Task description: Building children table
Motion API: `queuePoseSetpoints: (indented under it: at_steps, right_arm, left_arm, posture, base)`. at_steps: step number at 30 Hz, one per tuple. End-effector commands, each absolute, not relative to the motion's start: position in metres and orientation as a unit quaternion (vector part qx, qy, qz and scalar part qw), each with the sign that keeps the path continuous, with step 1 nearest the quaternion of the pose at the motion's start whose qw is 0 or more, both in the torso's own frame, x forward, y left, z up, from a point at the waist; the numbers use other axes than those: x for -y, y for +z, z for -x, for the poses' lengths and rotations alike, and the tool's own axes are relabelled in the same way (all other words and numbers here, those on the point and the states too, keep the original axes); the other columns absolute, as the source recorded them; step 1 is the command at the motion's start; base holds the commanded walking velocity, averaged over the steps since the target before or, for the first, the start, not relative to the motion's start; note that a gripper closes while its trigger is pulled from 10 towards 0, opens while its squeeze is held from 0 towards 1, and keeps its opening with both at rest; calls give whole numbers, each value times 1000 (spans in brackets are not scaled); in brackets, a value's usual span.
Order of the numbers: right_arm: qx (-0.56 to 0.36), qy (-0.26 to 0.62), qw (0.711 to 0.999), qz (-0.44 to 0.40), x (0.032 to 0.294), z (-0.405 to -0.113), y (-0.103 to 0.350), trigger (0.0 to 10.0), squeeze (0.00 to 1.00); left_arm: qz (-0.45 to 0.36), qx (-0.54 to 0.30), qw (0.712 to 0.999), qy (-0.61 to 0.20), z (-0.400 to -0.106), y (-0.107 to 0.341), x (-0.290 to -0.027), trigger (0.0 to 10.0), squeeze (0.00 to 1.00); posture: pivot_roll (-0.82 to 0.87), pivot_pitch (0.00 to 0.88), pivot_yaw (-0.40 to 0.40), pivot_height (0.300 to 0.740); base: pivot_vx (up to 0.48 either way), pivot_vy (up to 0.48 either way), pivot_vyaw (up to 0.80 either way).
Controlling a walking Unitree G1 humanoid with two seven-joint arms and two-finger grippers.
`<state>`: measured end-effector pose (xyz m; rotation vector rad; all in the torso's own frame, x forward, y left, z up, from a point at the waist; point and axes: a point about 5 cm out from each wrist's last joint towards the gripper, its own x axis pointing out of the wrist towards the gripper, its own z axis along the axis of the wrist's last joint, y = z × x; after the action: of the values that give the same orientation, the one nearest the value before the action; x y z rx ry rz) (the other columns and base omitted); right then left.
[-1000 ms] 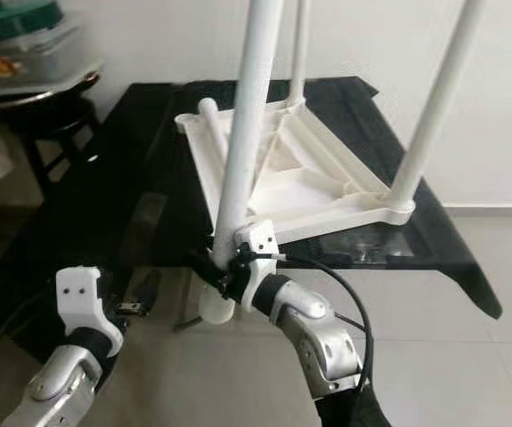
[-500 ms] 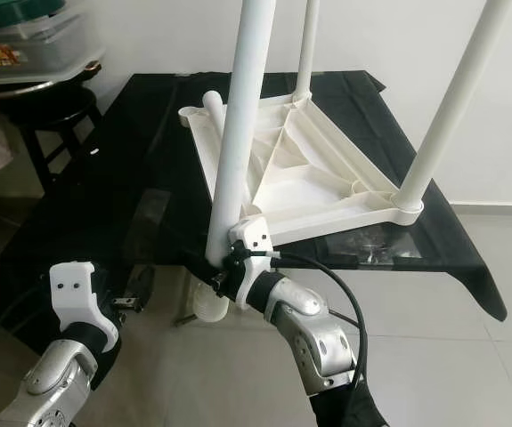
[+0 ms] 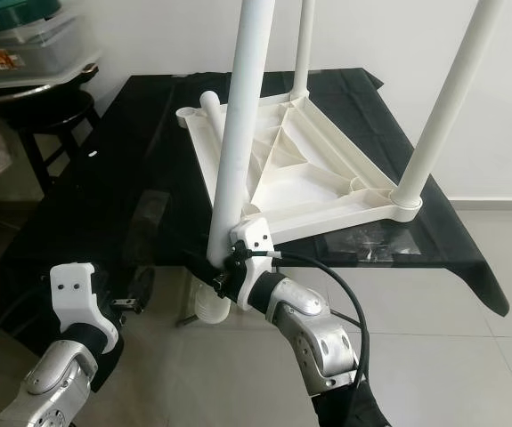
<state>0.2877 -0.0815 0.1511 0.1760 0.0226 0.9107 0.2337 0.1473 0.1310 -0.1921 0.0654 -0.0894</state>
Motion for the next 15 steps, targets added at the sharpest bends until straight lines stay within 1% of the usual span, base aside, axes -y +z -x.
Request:
queuePoseSetpoints:
  at_steps: [1, 15]
  right_arm:
    - [-6, 446, 890, -93, 77, -288, 155, 10000, 0]
    - [-8, 446, 890, -94, 77, -289, 155, 10000, 0]
  left_arm:
    - [92, -35, 994, -42, -232, 132, -150, 10000, 0]
    - [93, -37, 994, -41, -233, 132, -150, 10000, 0]
  posture:
    - [-67, 99, 21, 740]
    - [-66, 100, 21, 740]
  base:
    - [0, 0, 0]
    - [0, 0, 0]
